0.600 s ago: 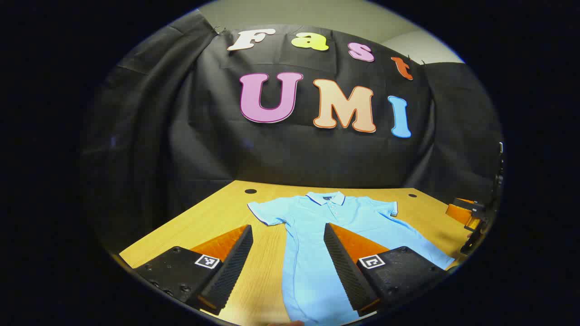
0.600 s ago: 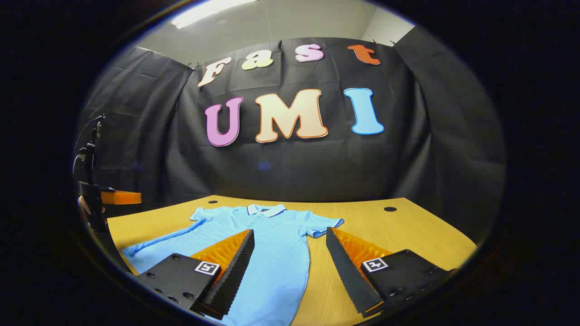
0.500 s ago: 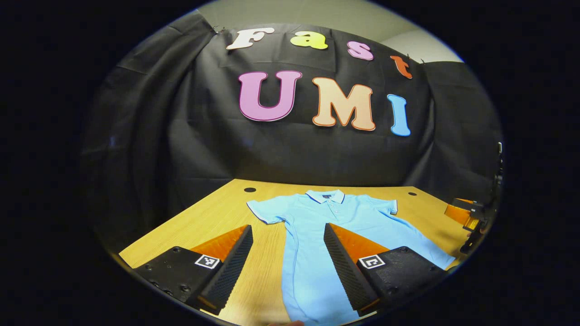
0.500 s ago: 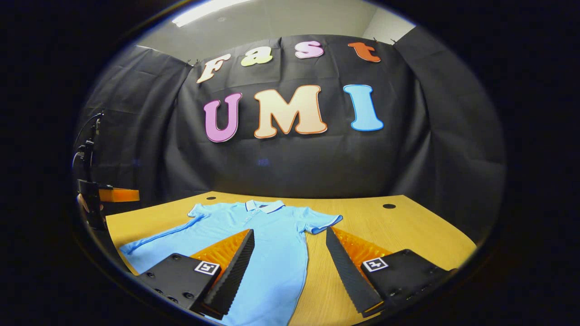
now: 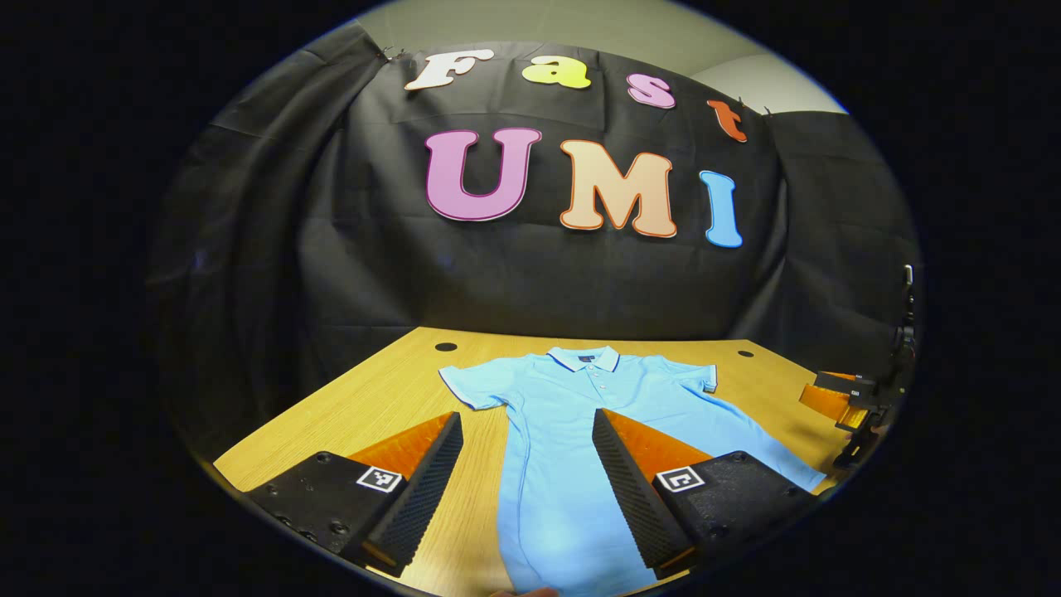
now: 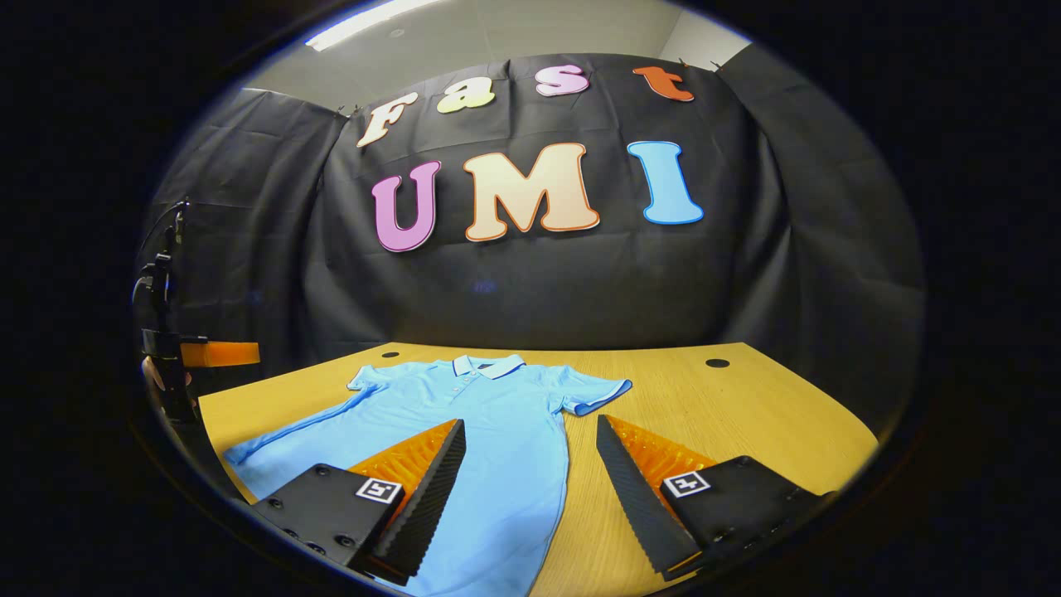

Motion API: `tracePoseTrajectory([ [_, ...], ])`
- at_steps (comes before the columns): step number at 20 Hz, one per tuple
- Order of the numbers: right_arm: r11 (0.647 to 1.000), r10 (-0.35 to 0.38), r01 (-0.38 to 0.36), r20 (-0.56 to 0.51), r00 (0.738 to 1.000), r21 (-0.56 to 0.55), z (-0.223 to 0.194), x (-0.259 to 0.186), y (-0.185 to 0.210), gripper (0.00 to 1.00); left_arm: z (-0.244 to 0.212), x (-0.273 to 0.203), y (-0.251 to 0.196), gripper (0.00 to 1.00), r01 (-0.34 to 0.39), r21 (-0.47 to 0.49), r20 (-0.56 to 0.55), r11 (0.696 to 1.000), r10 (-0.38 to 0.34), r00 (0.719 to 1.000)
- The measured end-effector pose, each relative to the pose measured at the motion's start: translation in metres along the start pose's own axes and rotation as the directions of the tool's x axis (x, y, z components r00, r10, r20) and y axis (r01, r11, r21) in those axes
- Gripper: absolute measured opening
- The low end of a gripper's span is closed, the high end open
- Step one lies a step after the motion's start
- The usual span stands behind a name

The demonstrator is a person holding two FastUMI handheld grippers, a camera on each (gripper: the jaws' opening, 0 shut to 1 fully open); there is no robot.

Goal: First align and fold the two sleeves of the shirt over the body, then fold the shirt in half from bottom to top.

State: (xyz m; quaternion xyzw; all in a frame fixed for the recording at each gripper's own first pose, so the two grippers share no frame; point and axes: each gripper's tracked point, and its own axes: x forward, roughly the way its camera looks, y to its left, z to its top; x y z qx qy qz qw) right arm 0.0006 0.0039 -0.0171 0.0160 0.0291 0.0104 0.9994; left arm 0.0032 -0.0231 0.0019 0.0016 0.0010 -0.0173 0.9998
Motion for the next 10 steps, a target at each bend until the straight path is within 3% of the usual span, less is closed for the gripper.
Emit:
tracePoseTrajectory([
  [10, 1.000, 0.002, -0.002, -0.009, 1.000, -0.016, -0.001, 0.001, 0.002, 0.99, -0.015, 0.009, -0.011, 0.95, 0.014, -0.017, -0.042, 1.000, -0.015, 0.999],
])
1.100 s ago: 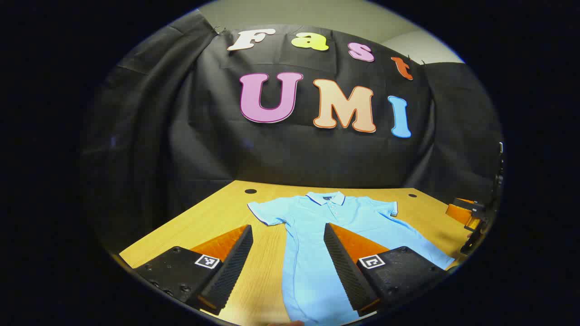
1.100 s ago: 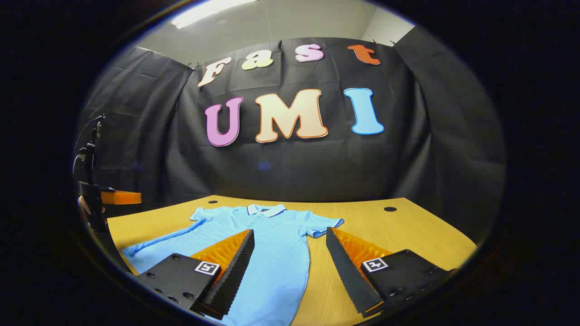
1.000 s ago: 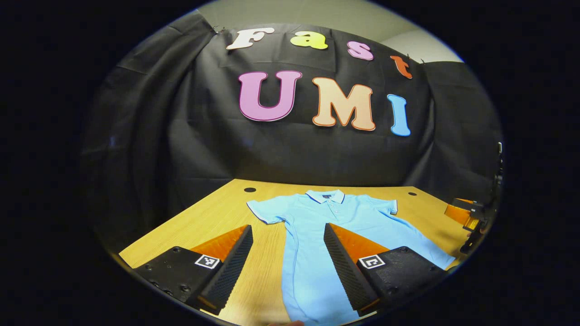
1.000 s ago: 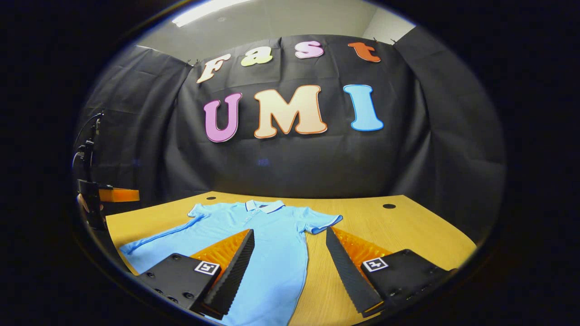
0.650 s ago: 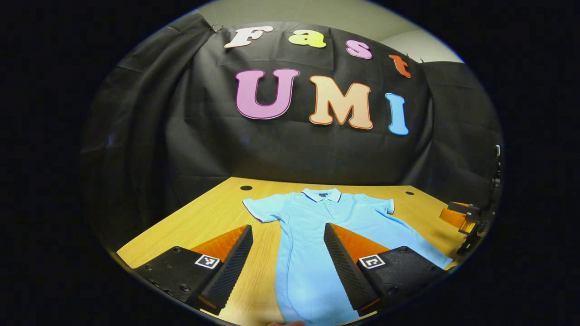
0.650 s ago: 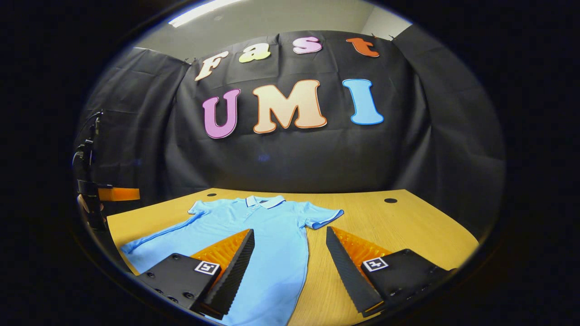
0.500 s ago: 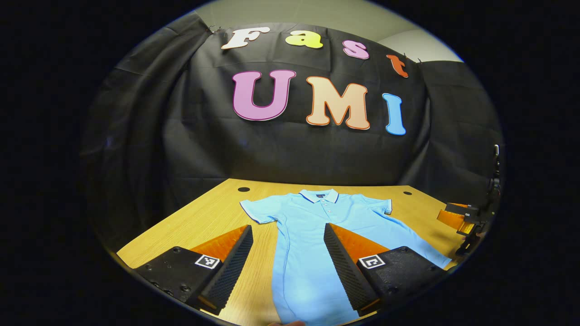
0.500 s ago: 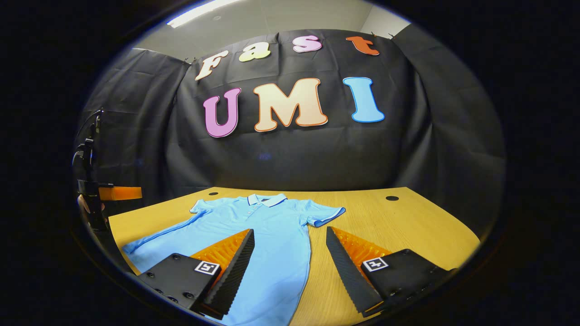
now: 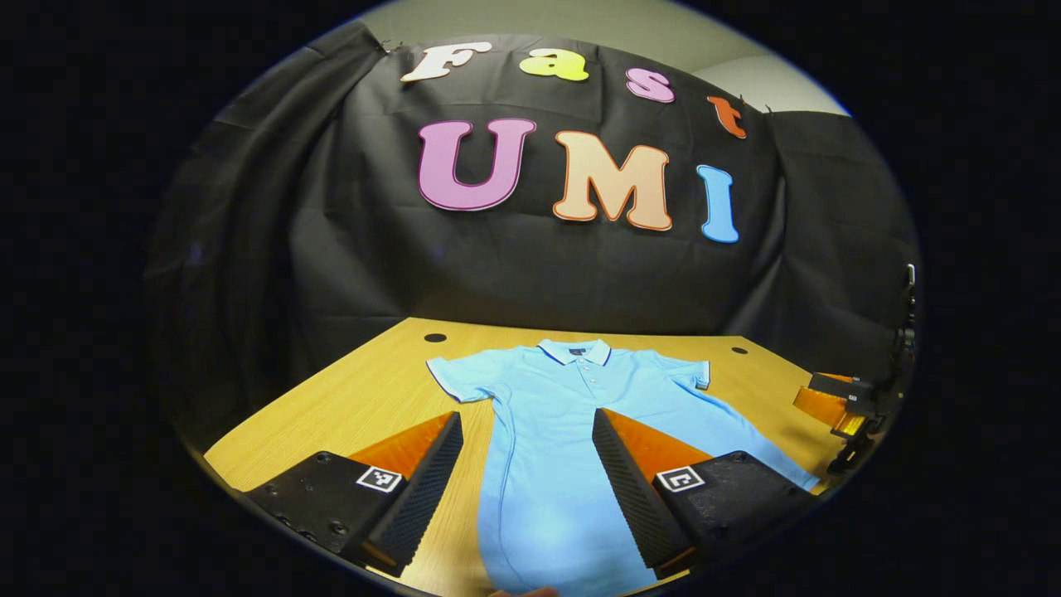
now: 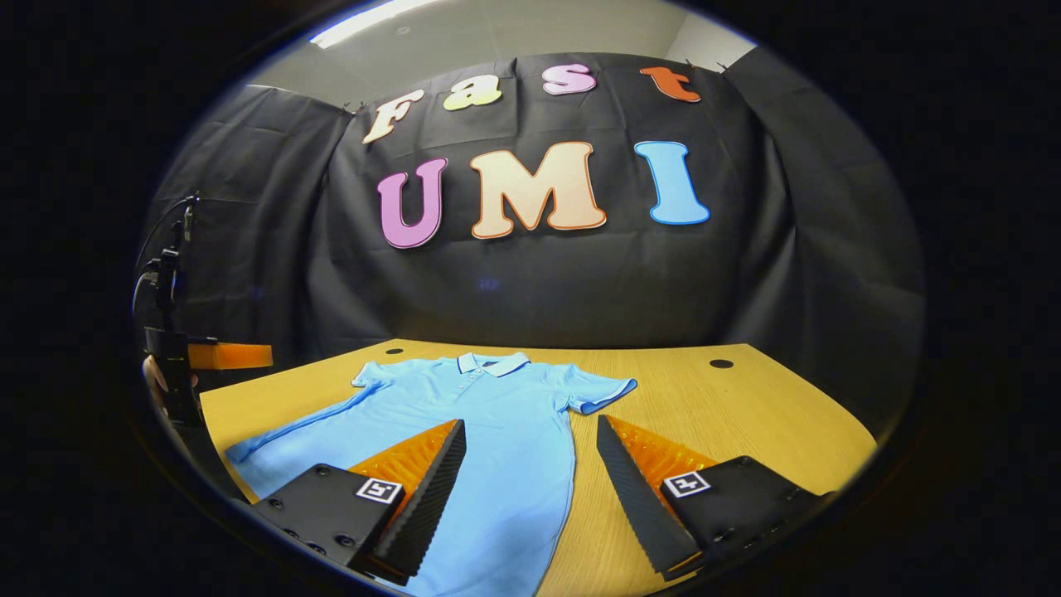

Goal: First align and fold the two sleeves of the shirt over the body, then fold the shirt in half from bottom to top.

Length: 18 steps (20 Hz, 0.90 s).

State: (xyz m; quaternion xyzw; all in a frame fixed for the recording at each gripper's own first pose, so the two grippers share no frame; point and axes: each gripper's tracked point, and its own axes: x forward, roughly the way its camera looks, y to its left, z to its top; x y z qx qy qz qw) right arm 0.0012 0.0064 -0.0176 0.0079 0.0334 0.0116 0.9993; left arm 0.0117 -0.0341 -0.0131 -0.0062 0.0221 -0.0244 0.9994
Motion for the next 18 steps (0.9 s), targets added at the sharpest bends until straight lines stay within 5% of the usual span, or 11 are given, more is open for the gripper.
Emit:
tracePoseTrajectory([
  [8, 1.000, 0.023, -0.024, -0.098, 0.995, -0.002, 0.016, 0.040, -0.011, 0.99, -0.009, 0.006, 0.006, 0.95, 0.001, -0.010, -0.033, 1.000, -0.001, 0.999],
  [14, 0.994, -0.033, 0.013, -0.186, 0.982, -0.105, 0.044, 0.110, -0.033, 0.98, -0.006, 0.003, 0.006, 0.95, 0.014, -0.009, -0.030, 1.000, -0.014, 0.999],
  [18, 0.999, -0.039, 0.030, -0.277, 0.960, -0.035, 0.040, 0.163, -0.039, 0.98, -0.006, 0.000, 0.009, 0.95, 0.018, -0.010, -0.031, 1.000, -0.018, 0.999],
])
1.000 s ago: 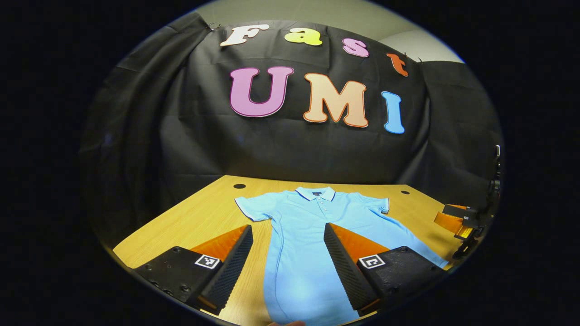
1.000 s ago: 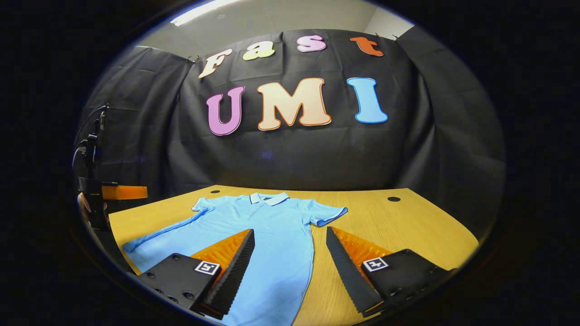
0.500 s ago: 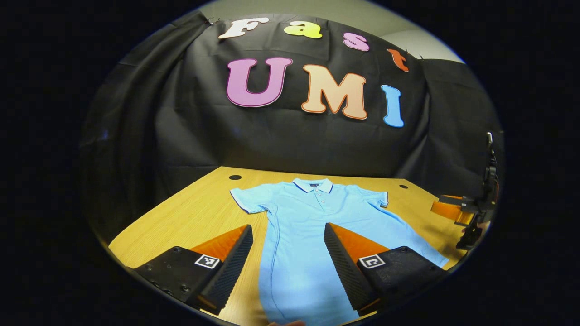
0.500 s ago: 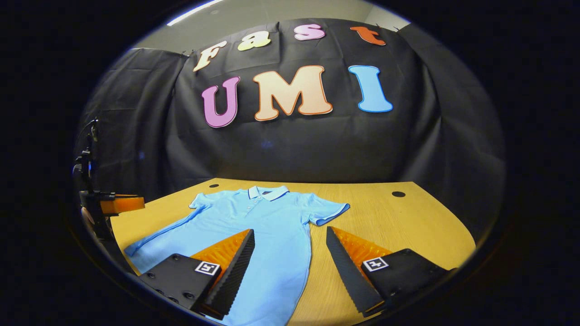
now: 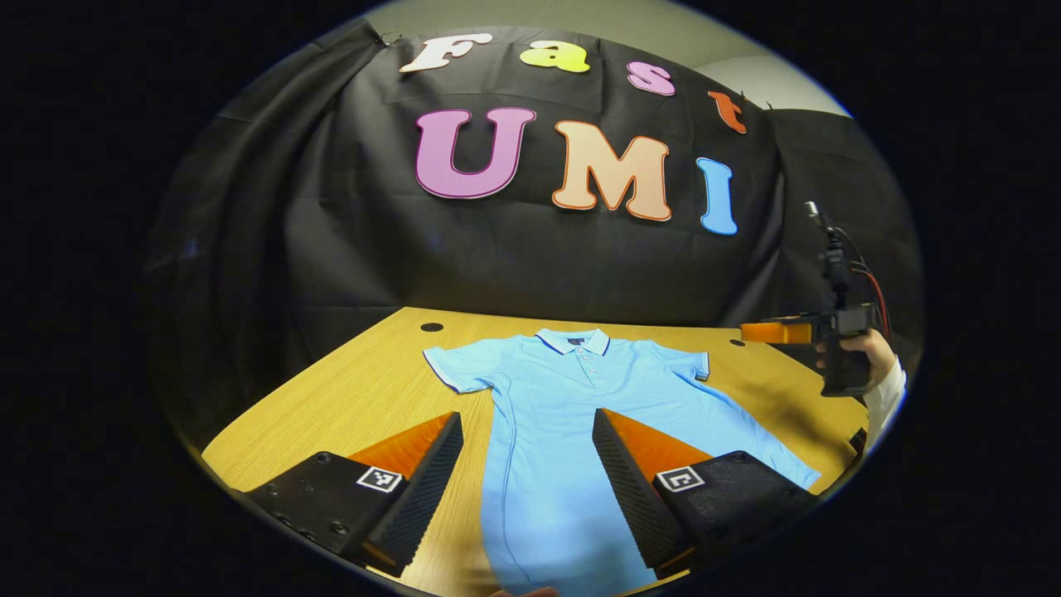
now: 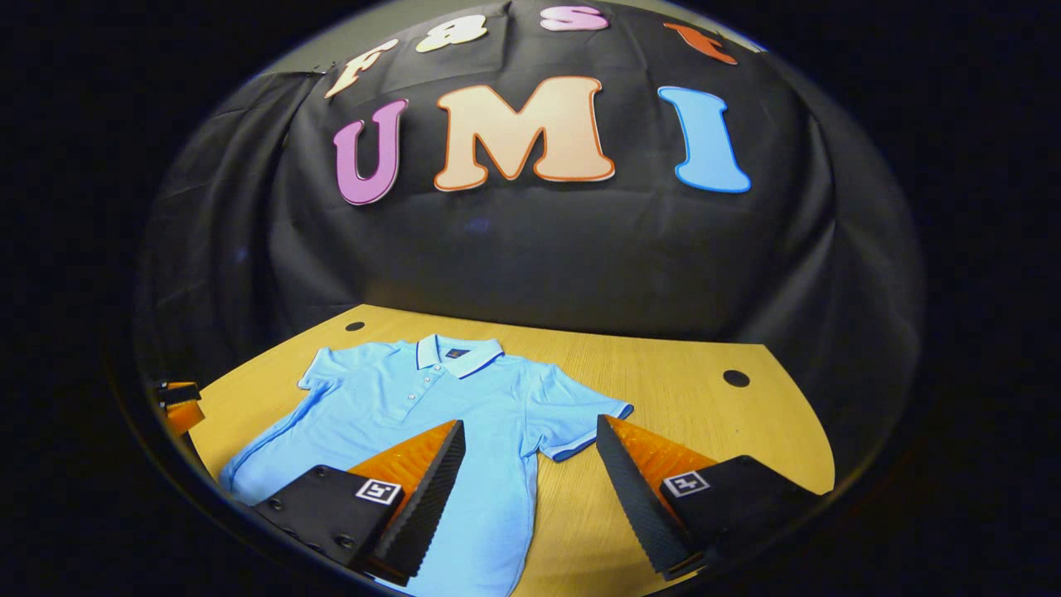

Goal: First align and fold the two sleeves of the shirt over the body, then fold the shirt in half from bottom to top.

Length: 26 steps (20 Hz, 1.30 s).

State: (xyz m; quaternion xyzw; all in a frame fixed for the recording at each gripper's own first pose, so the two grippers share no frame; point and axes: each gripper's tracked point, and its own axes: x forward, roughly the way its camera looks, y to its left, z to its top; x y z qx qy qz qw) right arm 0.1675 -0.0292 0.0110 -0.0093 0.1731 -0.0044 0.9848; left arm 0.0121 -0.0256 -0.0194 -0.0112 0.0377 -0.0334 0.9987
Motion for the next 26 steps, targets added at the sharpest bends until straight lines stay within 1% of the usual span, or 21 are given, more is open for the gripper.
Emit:
tracePoseTrajectory([
  [3, 0.999, -0.030, 0.031, -0.042, 0.999, 0.041, 0.010, 0.040, -0.017, 1.00, -0.001, 0.000, 0.004, 0.95, 0.004, -0.020, -0.002, 1.000, -0.004, 1.000],
  [5, 0.996, -0.068, 0.073, -0.084, 0.994, 0.054, 0.010, 0.067, -0.034, 0.99, 0.000, 0.001, 0.009, 0.95, -0.004, -0.027, -0.005, 1.000, 0.004, 1.000],
  [7, 0.991, -0.120, 0.126, -0.119, 0.986, 0.037, 0.007, 0.090, -0.054, 1.00, -0.001, 0.003, 0.013, 0.95, -0.014, -0.029, -0.008, 0.999, 0.013, 1.000],
  [10, 0.983, -0.176, 0.183, -0.193, 0.965, 0.019, -0.014, 0.118, -0.073, 0.99, -0.007, 0.007, 0.016, 0.95, -0.017, -0.042, -0.026, 0.999, 0.016, 1.000],
  [13, 0.978, -0.180, 0.200, -0.250, 0.951, 0.055, -0.039, 0.142, -0.078, 0.99, -0.014, 0.010, 0.016, 0.95, -0.013, -0.055, -0.046, 0.998, 0.010, 0.999],
  [16, 0.975, -0.181, 0.209, -0.279, 0.943, 0.074, -0.057, 0.156, -0.084, 0.99, -0.016, 0.011, 0.017, 0.95, -0.014, -0.055, -0.053, 0.998, 0.011, 0.999],
  [19, 0.972, -0.198, 0.225, -0.279, 0.940, 0.069, -0.061, 0.162, -0.089, 1.00, -0.018, 0.013, 0.018, 0.95, -0.014, -0.056, -0.059, 0.998, 0.011, 0.998],
  [26, 0.969, -0.201, 0.231, -0.278, 0.939, 0.082, -0.068, 0.172, -0.089, 0.99, -0.020, 0.014, 0.020, 0.95, -0.020, -0.059, -0.069, 0.998, 0.016, 0.998],
])
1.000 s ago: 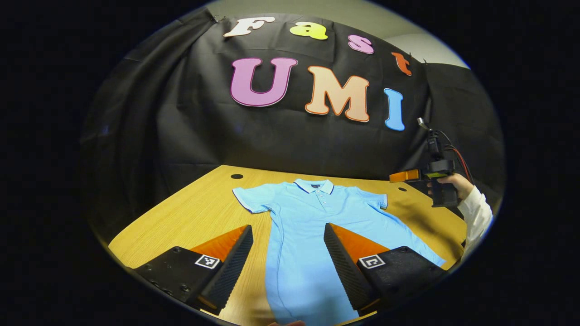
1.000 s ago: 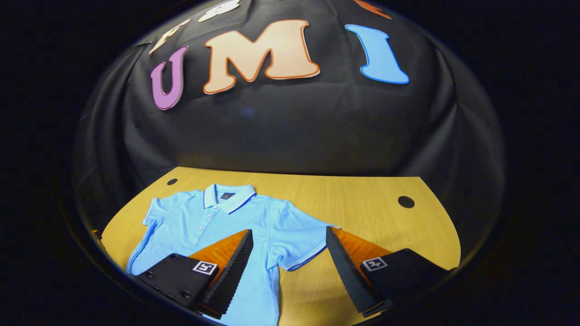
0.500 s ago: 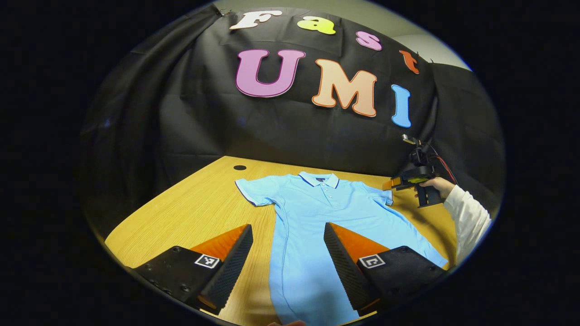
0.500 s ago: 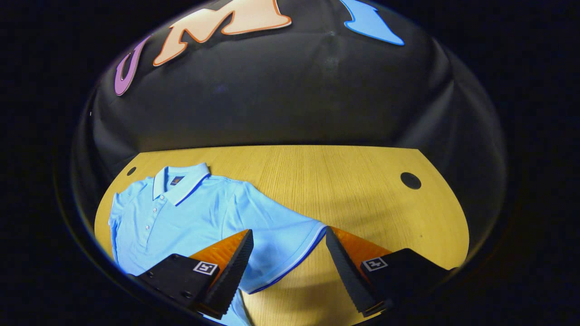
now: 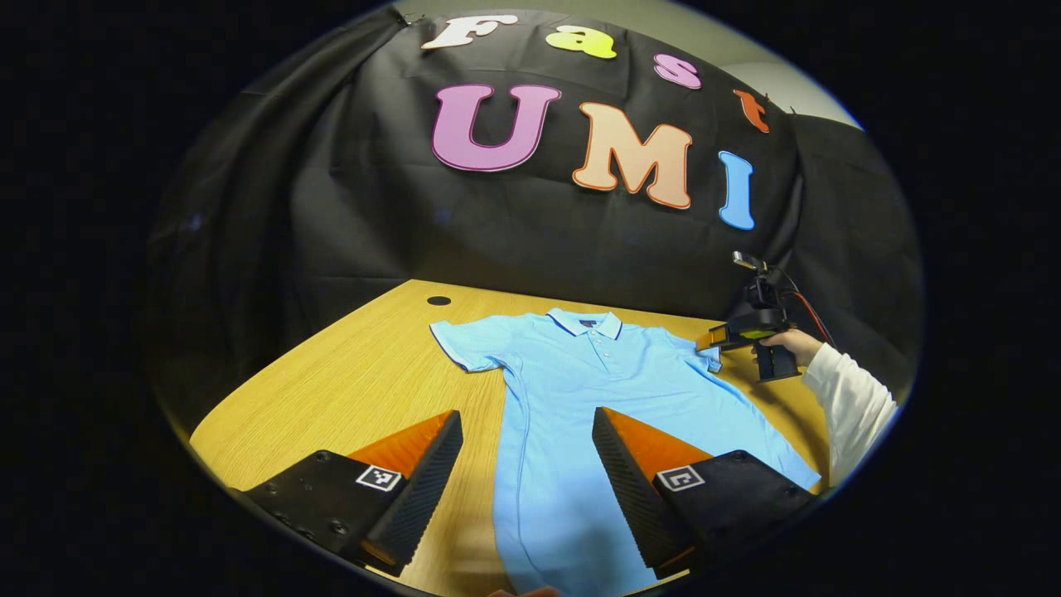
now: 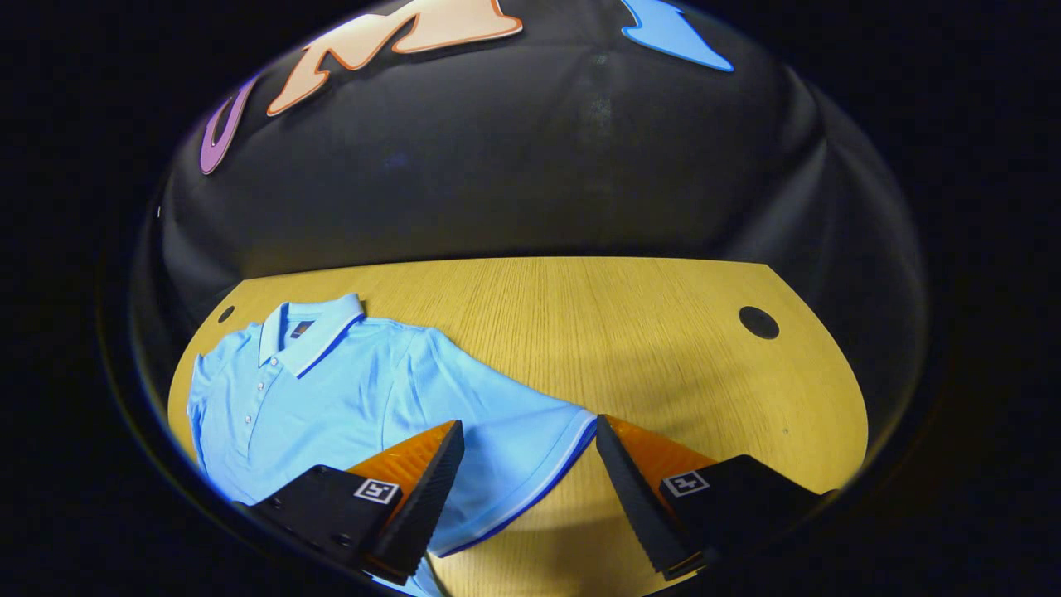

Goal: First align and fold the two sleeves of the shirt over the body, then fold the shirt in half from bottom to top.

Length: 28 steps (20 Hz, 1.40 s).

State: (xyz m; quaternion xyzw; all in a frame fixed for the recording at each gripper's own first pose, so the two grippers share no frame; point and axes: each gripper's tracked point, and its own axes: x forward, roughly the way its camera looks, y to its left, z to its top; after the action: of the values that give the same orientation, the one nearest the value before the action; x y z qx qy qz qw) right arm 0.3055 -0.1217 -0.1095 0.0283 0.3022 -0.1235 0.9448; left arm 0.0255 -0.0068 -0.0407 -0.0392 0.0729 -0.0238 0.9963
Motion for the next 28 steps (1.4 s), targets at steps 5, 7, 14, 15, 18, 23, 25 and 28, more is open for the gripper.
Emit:
tracePoseTrajectory([
  [5, 1.000, -0.005, 0.005, -0.016, 1.000, 0.013, -0.004, 0.002, 0.000, 0.87, 0.001, 0.000, 0.001, 0.95, -0.002, 0.005, 0.007, 1.000, 0.002, 1.000],
  [7, 1.000, 0.002, -0.002, -0.018, 1.000, 0.009, -0.004, 0.002, 0.001, 0.70, 0.001, -0.001, 0.000, 0.95, -0.003, 0.005, 0.005, 1.000, 0.003, 1.000],
  [14, 0.999, 0.027, -0.027, -0.006, 1.000, -0.027, -0.004, -0.001, 0.012, 0.10, 0.001, -0.001, 0.001, 0.95, -0.004, 0.002, 0.004, 1.000, 0.004, 1.000],
  [15, 0.999, 0.027, -0.027, -0.002, 1.000, -0.040, -0.004, -0.003, 0.013, 0.10, 0.001, 0.001, 0.001, 0.95, -0.003, 0.002, 0.003, 1.000, 0.003, 1.000],
  [18, 0.997, 0.018, -0.015, 0.038, 0.999, -0.076, 0.008, -0.013, 0.015, 0.10, 0.000, 0.001, 0.000, 0.95, -0.002, 0.000, -0.001, 1.000, 0.002, 1.000],
  [23, 0.978, 0.205, -0.209, 0.115, 0.972, 0.020, 0.039, -0.047, 0.080, 0.10, -0.003, 0.002, 0.000, 0.95, -0.002, -0.005, -0.007, 1.000, 0.002, 1.000],
  [25, 0.947, 0.301, -0.313, 0.137, 0.944, 0.076, 0.046, -0.062, 0.116, 0.10, -0.003, 0.002, -0.001, 0.95, -0.002, -0.005, -0.007, 1.000, 0.002, 1.000],
  [28, 0.911, 0.368, -0.385, 0.132, 0.921, 0.147, 0.040, -0.060, 0.150, 0.10, -0.003, 0.000, -0.003, 0.95, 0.008, -0.007, -0.007, 1.000, -0.008, 1.000],
])
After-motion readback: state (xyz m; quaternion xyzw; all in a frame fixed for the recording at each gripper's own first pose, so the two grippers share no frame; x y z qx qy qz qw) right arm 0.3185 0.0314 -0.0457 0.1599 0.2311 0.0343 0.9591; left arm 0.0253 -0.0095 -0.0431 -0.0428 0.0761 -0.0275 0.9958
